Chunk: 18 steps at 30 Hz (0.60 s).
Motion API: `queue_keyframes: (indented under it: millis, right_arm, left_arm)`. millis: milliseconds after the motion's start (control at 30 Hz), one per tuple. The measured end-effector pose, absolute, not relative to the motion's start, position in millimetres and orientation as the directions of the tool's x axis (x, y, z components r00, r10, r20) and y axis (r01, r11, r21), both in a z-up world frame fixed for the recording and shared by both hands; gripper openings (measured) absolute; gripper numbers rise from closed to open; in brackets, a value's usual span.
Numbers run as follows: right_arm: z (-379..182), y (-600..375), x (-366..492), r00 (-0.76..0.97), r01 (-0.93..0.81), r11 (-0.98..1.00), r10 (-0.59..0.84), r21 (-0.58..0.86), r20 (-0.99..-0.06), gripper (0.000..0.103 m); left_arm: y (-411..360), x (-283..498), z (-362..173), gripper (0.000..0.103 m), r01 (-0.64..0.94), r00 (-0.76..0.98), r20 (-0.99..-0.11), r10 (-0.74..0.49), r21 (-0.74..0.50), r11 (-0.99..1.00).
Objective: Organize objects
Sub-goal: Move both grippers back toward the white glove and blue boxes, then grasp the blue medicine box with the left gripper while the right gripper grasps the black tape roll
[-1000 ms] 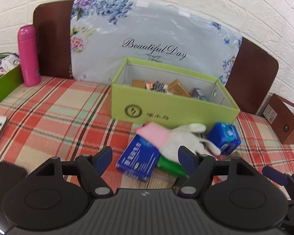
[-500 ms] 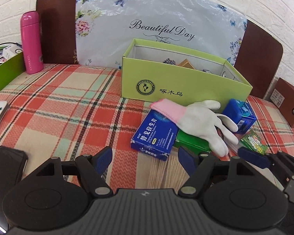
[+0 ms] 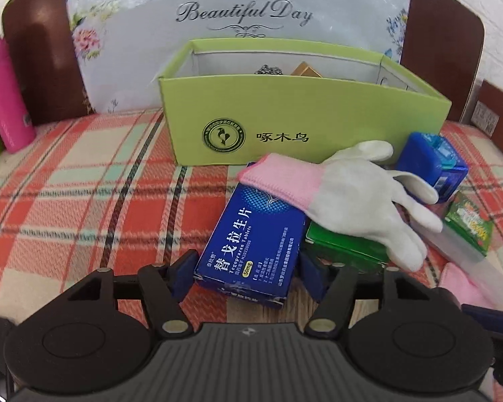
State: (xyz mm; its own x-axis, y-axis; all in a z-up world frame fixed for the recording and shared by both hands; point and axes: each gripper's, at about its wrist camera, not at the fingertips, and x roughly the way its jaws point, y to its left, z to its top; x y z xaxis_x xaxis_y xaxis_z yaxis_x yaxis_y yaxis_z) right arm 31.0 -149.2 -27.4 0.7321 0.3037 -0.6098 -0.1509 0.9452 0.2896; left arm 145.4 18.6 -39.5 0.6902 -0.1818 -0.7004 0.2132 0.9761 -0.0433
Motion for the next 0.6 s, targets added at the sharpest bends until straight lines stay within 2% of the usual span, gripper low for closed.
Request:
queue_keyframes:
  millis: [133,267,300,333,367,600]
  right_arm:
    - [-31.1,-160.1,29.4,0.733,-0.091,0.961,0.243,0.263,-0.635,0.018]
    - [-31.6,-160.6,27.0,0.747,-0.089,0.97,0.214,0.224,-0.629,0.018]
    - [-31.1,-157.4,26.5,0.75,-0.098,0.974,0.207,0.204,-0.628,0.018]
    - [-30.6,-153.6,25.8,0.754,-0.108,0.978,0.199,0.181,-0.627,0.018]
    - [-30.3,-149.0,24.7,0.758,-0.12,0.981,0.19,0.153,-0.624,0.019]
    - [-28.9,-139.7,20.1,0.764,-0.139,0.984,0.177,0.11,-0.62,0.019]
  left_arm:
    - [25.7,111.5,-31.8,0.065,0.211,0.697,-0.703,-0.141,0.014,0.977]
    - [35.0,75.8,-30.7,0.066,0.202,0.698,-0.703,-0.137,0.01,0.979]
    - [35.8,71.8,-32.7,0.069,0.189,0.696,-0.707,-0.123,0.016,0.982]
    - [35.9,70.0,-34.1,0.075,0.179,0.698,-0.707,-0.11,0.024,0.984]
    - [35.5,70.0,-35.0,0.076,0.17,0.703,-0.704,-0.097,0.034,0.985]
    - [22.0,98.0,-34.4,0.076,0.192,0.713,-0.696,-0.085,0.078,0.978]
